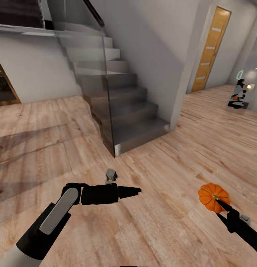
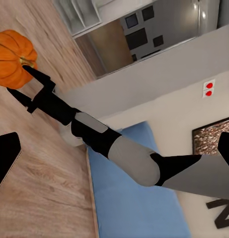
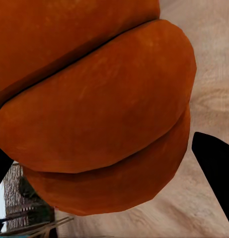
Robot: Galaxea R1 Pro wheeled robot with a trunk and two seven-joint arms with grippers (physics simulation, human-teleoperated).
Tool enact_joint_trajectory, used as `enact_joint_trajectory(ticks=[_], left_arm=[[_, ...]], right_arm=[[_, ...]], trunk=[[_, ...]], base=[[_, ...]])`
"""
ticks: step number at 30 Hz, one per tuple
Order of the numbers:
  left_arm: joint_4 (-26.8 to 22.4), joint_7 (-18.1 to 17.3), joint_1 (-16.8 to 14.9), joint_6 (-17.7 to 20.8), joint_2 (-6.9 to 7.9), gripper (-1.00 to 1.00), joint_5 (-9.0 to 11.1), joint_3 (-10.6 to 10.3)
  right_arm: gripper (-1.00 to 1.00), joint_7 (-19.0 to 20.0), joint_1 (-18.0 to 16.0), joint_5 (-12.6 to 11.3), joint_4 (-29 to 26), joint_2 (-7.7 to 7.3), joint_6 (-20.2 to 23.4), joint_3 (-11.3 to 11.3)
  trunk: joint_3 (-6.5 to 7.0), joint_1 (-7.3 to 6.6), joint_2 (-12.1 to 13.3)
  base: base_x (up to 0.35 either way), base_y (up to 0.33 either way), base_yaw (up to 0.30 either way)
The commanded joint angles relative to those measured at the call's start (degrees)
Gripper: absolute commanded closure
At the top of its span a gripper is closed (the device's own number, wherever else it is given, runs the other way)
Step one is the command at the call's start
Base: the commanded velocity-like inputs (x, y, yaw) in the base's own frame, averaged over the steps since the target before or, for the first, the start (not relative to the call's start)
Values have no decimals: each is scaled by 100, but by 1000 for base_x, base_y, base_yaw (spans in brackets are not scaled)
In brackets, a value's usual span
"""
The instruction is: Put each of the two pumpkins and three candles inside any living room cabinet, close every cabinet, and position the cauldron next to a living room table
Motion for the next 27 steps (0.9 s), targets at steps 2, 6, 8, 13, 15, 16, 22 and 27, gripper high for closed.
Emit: enact_joint_trajectory(ticks=[2, 6, 8, 13, 15, 16, 22, 27], left_arm=[[4, -47, -6, 3, 2, -100, -41, -6], [4, -42, -5, 3, 2, -100, -41, -8], [4, -40, -5, 3, 2, -100, -41, -8], [4, -39, -6, 3, 2, -100, -41, -13], [4, -39, -6, 3, 2, -100, -41, -13], [4, -39, -6, 3, 2, -100, -41, -12], [4, -39, -6, 3, 2, -100, -41, -10], [4, -38, -4, 3, 2, -100, -41, -14]], right_arm=[[100, -10, -3, -66, -1, 0, 65, -26], [100, -10, -3, -66, -1, 0, 65, -26], [100, -10, -3, -66, -1, 0, 65, -26], [100, -10, -3, -66, -8, 2, 65, -26], [100, -10, -3, -66, -34, 6, 65, -11], [100, -18, -5, -66, -45, 7, 65, 37], [100, -148, -25, -74, -428, 50, 90, 770], [100, -429, -58, -86, -767, 194, 232, 1350]], trunk=[[49, -6, 1], [154, -17, 6], [207, -22, 9], [227, -22, 9], [236, -22, 9], [240, -22, 9], [264, -22, 9], [284, -22, 9]], base=[[0, 0, 270], [0, 0, 270], [0, 0, 270], [0, 0, 270], [0, 0, 270], [0, 0, 270], [0, 0, 271], [0, 0, 272]])
